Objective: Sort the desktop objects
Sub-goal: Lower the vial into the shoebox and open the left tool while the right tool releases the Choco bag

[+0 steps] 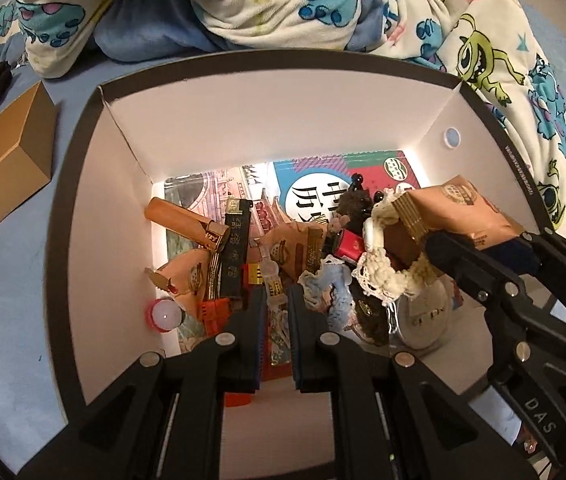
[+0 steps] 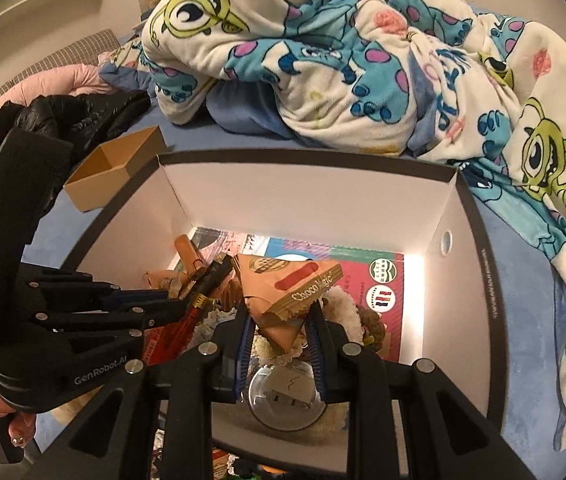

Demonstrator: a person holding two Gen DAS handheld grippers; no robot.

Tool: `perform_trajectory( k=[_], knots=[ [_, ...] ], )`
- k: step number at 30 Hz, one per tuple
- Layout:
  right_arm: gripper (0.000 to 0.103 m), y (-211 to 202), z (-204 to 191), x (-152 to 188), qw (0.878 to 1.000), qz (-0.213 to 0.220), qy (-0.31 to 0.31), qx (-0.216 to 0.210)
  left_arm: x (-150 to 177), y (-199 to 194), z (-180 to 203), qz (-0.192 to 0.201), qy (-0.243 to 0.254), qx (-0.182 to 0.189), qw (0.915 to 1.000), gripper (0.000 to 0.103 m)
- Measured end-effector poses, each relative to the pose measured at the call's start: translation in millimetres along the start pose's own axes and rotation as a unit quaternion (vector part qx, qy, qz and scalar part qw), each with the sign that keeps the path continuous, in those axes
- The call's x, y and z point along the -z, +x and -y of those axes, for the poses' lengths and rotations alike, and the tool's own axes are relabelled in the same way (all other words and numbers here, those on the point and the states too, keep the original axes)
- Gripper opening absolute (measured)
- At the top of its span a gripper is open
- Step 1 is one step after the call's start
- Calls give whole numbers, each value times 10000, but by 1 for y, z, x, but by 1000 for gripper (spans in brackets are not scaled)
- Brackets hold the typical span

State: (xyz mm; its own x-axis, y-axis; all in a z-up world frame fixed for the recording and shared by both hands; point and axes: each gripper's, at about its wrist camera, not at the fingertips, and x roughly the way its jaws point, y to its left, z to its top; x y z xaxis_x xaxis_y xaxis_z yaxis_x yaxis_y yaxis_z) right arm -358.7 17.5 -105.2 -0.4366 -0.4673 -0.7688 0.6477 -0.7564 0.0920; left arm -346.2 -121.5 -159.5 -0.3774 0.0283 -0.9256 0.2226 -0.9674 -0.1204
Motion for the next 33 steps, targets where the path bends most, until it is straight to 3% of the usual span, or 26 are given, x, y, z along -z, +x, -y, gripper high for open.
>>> perform_trajectory(
  k=[24, 29, 33],
  knots=[
    [28, 15, 3, 0, 9996, -220, 144, 33, -2, 12, 0, -192, 2, -213, 9996, 13],
    [36, 13, 2, 1, 9996, -238, 153, 58, -1, 5, -1, -101, -52, -287, 9995, 48],
    [38, 9, 1, 2, 9996, -222, 162, 81, -1, -3, 0, -49, -30, -315, 9995, 53]
  ],
)
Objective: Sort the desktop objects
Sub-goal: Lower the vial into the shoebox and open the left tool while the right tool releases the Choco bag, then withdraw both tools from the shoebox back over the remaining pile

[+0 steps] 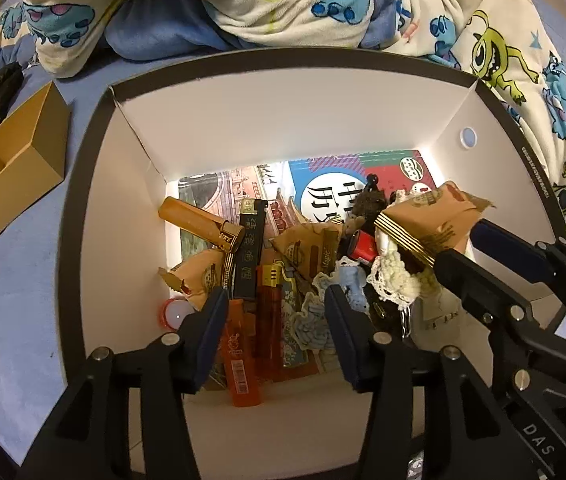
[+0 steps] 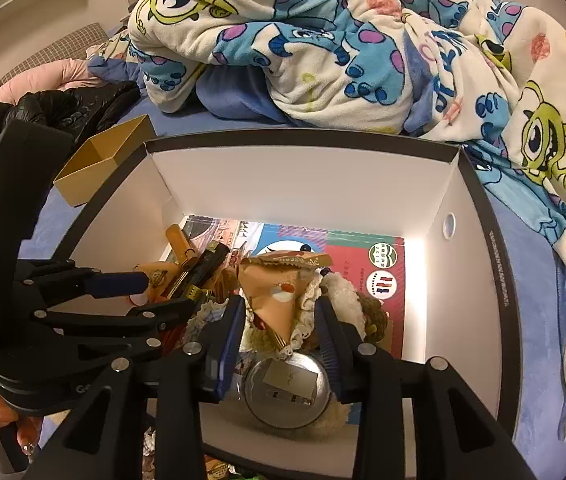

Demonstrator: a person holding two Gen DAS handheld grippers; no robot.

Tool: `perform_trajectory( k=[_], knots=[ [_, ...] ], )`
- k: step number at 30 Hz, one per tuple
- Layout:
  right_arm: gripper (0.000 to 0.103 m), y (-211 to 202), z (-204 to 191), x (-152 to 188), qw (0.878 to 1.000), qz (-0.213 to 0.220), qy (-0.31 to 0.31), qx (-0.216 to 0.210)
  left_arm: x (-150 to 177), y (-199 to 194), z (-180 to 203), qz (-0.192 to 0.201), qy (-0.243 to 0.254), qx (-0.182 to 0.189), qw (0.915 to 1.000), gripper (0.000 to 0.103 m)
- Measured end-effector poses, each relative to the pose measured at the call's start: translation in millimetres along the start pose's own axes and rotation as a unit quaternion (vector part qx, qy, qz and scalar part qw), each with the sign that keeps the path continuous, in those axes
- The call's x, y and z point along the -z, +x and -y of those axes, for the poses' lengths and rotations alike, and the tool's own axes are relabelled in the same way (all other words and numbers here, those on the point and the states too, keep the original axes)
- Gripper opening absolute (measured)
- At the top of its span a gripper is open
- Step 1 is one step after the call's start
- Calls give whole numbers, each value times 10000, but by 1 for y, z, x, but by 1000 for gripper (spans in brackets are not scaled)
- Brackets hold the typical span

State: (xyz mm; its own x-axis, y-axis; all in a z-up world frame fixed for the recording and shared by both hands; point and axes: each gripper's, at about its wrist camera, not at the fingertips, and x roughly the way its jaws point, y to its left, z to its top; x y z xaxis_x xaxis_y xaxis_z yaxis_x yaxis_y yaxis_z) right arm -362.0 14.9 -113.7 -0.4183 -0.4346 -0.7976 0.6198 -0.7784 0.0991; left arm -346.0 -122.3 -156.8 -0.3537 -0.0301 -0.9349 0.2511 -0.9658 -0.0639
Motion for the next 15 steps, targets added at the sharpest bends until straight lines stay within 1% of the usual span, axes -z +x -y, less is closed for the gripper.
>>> perform_trajectory(
  k=[4, 6, 8, 10, 15],
  knots=[
    [41, -9, -2, 0, 10000, 79, 12, 3, 2, -10, 2, 75, 37, -68, 9999, 65],
    [41, -15, -3, 0, 9999, 132, 12, 3, 4, -17, 2, 120, 24, -24, 9999, 66],
    [43, -22, -5, 0, 9998, 185, 13, -2, 8, -25, 2, 158, 19, -112, 9998, 72],
    [48, -33, -7, 2, 9997, 250, 58, -11, 11, -34, 2, 241, 32, -121, 9996, 74],
    [49, -63, -12, 12, 9987, 482, 126, 65, 23, -60, 4, 363, 19, -112, 9993, 76]
  ],
)
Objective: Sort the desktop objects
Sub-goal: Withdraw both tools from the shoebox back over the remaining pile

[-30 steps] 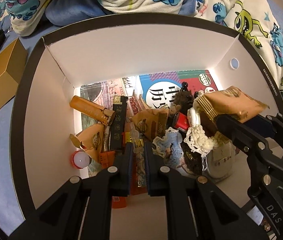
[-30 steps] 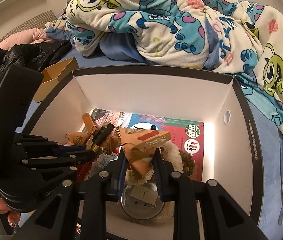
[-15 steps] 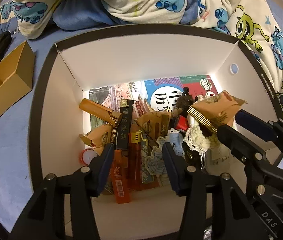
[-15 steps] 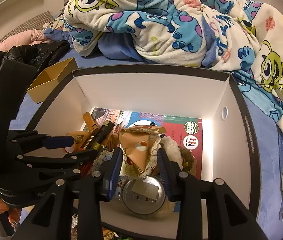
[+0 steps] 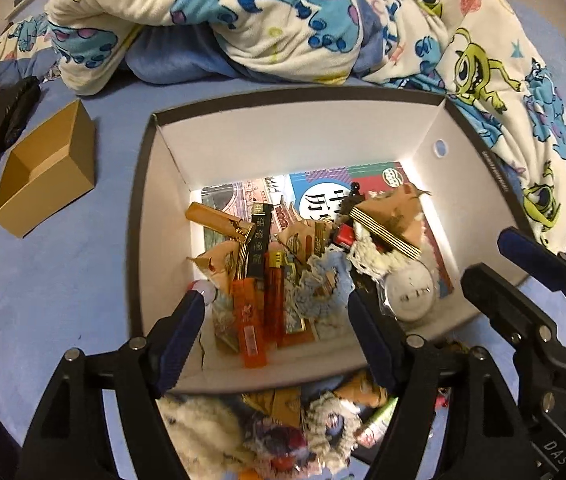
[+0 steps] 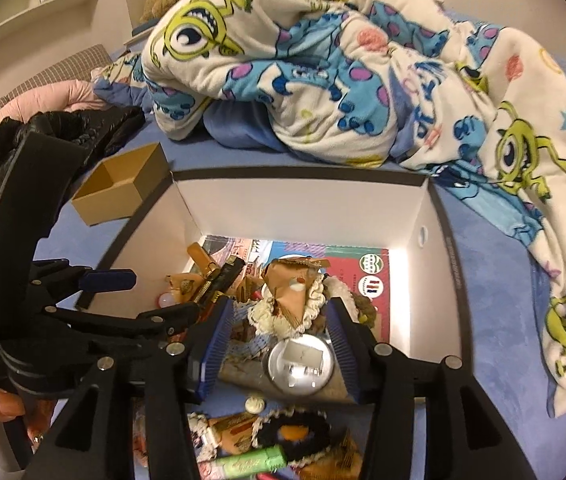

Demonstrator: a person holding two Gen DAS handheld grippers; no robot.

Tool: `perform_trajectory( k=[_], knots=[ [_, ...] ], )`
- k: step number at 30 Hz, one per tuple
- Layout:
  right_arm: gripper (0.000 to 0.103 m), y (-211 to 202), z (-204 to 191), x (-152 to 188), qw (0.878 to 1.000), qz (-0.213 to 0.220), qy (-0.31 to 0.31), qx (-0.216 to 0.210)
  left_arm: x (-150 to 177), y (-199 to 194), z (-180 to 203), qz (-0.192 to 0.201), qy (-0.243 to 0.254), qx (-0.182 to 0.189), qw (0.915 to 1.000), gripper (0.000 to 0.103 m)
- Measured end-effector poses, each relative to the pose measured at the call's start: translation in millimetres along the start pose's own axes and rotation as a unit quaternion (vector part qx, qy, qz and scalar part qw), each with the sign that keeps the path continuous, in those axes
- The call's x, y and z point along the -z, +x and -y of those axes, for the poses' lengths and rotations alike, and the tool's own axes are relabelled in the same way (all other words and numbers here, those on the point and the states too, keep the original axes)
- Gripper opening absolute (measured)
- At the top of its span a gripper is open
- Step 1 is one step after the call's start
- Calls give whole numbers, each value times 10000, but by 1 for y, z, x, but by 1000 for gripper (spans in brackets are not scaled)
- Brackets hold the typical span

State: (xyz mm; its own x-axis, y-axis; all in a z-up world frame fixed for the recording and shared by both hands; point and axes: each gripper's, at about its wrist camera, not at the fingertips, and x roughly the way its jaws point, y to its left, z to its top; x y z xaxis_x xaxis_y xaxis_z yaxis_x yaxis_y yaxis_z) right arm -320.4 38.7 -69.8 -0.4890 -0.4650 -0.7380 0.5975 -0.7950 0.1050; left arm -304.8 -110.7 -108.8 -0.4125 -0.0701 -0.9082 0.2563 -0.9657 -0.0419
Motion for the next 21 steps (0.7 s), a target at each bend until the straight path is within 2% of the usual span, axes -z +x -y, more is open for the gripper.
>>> perform_trajectory(
  k=[8, 21],
  knots=[
    [50, -47, -5, 19, 9997, 169, 111, 127, 33, -45, 5, 223, -24, -39, 9997, 85],
    [53, -126, -22, 76, 9989, 336, 189, 275, 113, -103, 18, 366, -38, -3, 9993, 87]
  ],
)
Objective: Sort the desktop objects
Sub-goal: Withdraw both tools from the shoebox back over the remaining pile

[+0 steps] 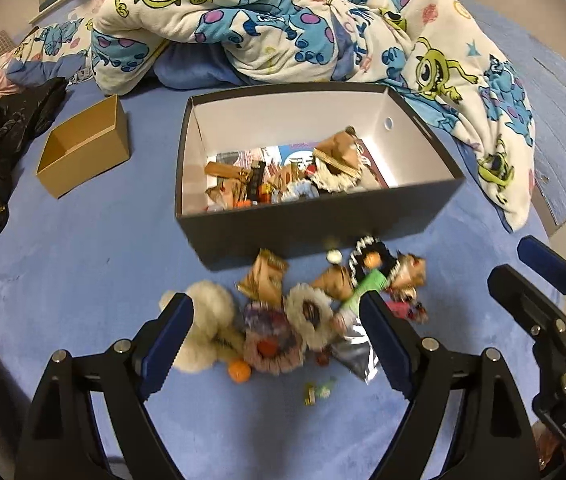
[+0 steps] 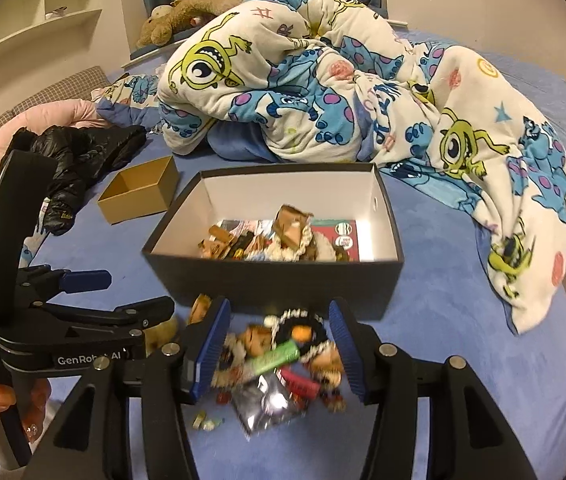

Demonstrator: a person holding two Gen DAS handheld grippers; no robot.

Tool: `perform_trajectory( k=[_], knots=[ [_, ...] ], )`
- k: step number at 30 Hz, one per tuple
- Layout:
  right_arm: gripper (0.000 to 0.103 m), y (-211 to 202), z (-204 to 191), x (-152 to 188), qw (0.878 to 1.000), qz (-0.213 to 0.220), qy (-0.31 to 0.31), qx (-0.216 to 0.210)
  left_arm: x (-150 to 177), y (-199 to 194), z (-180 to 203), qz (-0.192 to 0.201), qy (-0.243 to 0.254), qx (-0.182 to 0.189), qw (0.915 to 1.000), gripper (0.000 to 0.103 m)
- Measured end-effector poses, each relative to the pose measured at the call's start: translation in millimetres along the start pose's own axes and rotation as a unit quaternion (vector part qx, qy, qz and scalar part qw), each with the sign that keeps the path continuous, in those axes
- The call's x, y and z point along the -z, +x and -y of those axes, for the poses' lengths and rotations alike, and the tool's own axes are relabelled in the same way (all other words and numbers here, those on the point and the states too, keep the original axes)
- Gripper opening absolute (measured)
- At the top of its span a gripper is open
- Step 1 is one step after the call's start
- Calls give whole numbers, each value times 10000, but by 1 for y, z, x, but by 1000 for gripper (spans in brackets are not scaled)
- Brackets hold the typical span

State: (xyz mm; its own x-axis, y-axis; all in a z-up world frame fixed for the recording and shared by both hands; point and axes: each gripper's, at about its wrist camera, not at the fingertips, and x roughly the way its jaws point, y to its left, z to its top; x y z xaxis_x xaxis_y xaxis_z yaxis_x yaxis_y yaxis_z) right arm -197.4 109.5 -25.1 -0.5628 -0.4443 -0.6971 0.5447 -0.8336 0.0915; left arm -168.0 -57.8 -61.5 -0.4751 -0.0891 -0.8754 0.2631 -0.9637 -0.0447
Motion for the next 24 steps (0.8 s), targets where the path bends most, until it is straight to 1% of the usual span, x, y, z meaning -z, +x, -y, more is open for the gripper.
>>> perform_trajectory(
  k=[5, 9, 15, 17, 19, 24],
  knots=[
    [53, -22, -7, 21, 10000, -10, -43, 42, 24, -18, 0, -29, -85, 12, 10000, 88],
    [54, -39, -11, 38, 10000, 10, -31, 73, 39, -31, 2, 29, -23, -86, 10000, 88],
    [54, -55, -15, 52, 9999, 13, -23, 108, 55, -52, 8, 159, 15, -237, 9996, 88],
    [55, -60, -17, 55, 9999, 16, -24, 130, 58, -60, 11, 240, 45, -319, 9992, 93],
    [57, -65, -20, 59, 9998, 48, -58, 186, 61, -67, 13, 320, 75, -378, 9987, 94],
    [57, -77, -25, 66, 9991, 79, -234, 356, 69, -77, 14, 342, 67, -335, 9988, 94]
  ],
)
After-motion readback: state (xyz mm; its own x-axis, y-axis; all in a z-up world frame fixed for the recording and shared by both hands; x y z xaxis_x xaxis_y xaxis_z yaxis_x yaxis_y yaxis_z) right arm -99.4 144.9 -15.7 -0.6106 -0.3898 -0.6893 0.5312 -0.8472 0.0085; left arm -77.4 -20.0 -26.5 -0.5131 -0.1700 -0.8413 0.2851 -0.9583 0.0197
